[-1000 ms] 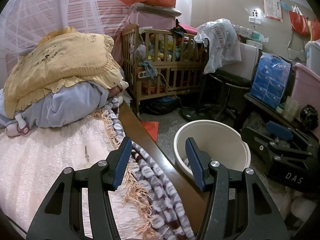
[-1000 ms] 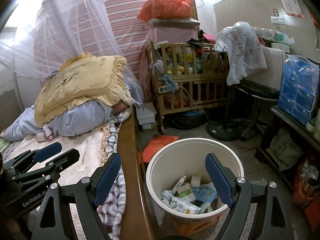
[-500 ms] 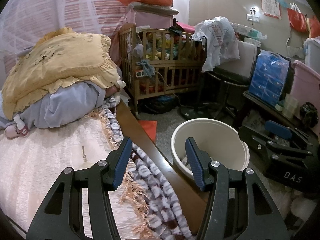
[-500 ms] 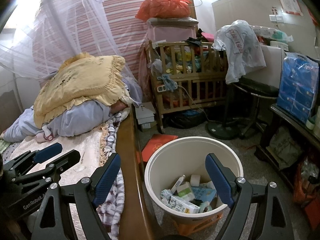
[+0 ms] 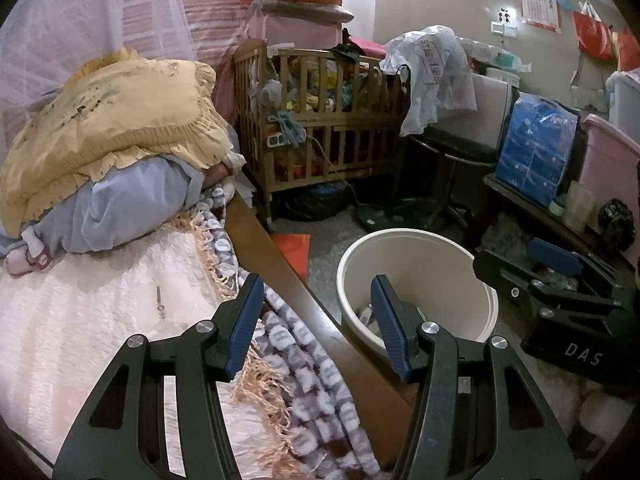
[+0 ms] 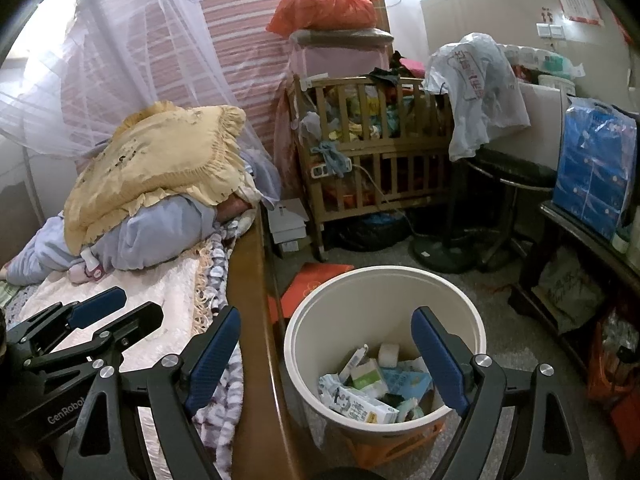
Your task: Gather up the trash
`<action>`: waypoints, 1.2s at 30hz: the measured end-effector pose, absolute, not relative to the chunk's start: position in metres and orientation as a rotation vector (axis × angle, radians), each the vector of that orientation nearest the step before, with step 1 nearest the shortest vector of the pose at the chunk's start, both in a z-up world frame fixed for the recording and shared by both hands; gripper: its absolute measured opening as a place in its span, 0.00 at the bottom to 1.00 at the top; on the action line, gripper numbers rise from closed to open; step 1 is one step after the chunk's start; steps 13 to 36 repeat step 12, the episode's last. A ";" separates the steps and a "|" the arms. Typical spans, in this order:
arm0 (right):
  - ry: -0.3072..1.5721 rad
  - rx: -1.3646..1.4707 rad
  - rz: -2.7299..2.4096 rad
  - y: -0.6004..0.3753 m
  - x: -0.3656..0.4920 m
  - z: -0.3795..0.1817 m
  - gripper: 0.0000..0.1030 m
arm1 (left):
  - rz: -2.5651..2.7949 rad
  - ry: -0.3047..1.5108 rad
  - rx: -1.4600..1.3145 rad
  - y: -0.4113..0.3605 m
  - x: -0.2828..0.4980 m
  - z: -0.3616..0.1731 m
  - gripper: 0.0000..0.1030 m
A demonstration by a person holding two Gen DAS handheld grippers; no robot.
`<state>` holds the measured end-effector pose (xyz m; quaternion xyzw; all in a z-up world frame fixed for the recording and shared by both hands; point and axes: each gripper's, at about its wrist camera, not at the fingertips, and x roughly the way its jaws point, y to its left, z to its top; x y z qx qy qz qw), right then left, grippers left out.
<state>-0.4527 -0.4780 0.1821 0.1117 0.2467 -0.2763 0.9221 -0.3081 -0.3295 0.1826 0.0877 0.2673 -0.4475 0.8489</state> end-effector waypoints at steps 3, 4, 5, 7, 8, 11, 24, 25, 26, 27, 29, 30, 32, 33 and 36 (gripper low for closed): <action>0.511 0.231 -0.567 -0.478 -0.452 0.182 0.83 | -0.949 0.568 0.188 -0.332 -0.308 0.182 0.53; 0.513 0.232 -0.567 -0.478 -0.452 0.182 0.83 | -0.952 0.571 0.188 -0.332 -0.309 0.182 0.53; 0.516 0.233 -0.567 -0.479 -0.451 0.182 0.83 | -0.955 0.574 0.188 -0.332 -0.308 0.181 0.53; 0.520 0.233 -0.565 -0.480 -0.449 0.182 0.83 | -0.961 0.572 0.190 -0.332 -0.307 0.180 0.53; 0.522 0.233 -0.564 -0.480 -0.448 0.183 0.83 | -0.963 0.570 0.193 -0.332 -0.307 0.180 0.53; 0.529 0.228 -0.558 -0.478 -0.444 0.183 0.83 | -0.953 0.561 0.198 -0.328 -0.305 0.179 0.53; 0.534 0.225 -0.553 -0.476 -0.441 0.183 0.83 | -0.947 0.560 0.199 -0.326 -0.304 0.178 0.53; 0.534 0.225 -0.553 -0.476 -0.441 0.183 0.83 | -0.947 0.560 0.199 -0.326 -0.304 0.178 0.53; 0.534 0.225 -0.553 -0.476 -0.441 0.183 0.83 | -0.947 0.560 0.199 -0.326 -0.304 0.178 0.53; 0.534 0.225 -0.553 -0.476 -0.441 0.183 0.83 | -0.947 0.560 0.199 -0.326 -0.304 0.178 0.53; 0.534 0.225 -0.553 -0.476 -0.441 0.183 0.83 | -0.947 0.560 0.199 -0.326 -0.304 0.178 0.53; 0.534 0.225 -0.553 -0.476 -0.441 0.183 0.83 | -0.947 0.560 0.199 -0.326 -0.304 0.178 0.53; 0.534 0.225 -0.553 -0.476 -0.441 0.183 0.83 | -0.947 0.560 0.199 -0.326 -0.304 0.178 0.53; 0.534 0.225 -0.553 -0.476 -0.441 0.183 0.83 | -0.947 0.560 0.199 -0.326 -0.304 0.178 0.53; 0.534 0.225 -0.553 -0.476 -0.441 0.183 0.83 | -0.947 0.560 0.199 -0.326 -0.304 0.178 0.53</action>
